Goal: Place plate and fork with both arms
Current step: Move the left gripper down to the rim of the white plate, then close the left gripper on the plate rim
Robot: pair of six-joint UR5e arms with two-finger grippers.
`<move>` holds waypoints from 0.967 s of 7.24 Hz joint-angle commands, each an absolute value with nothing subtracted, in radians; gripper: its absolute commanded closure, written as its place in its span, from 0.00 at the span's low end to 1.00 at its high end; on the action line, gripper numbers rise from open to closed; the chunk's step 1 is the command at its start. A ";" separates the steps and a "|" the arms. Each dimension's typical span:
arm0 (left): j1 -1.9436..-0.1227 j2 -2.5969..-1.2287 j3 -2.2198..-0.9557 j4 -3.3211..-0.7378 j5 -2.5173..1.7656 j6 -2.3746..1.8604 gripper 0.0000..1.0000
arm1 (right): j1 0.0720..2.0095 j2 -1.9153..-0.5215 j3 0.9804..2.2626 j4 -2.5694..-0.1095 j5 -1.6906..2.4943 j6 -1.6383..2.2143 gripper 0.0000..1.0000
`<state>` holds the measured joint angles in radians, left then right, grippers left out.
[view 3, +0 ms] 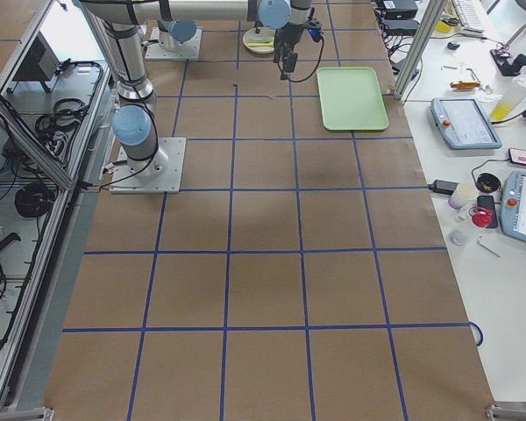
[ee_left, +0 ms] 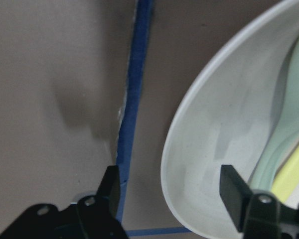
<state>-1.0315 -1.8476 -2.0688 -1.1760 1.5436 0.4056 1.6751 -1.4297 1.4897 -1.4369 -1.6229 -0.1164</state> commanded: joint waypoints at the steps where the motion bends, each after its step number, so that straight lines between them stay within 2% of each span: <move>1: -1.037 -1.848 -2.063 -1.177 1.543 0.414 1.00 | 1.675 -1.430 1.491 -1.436 -1.624 -0.117 0.00; 5: -1.045 -1.829 -1.968 -1.195 1.472 0.446 1.00 | 1.675 -1.430 1.488 -1.436 -1.634 -0.126 0.00; 7: -1.048 -1.830 -1.906 -1.286 1.419 0.436 1.00 | 1.675 -1.430 1.488 -1.431 -1.687 -0.135 0.00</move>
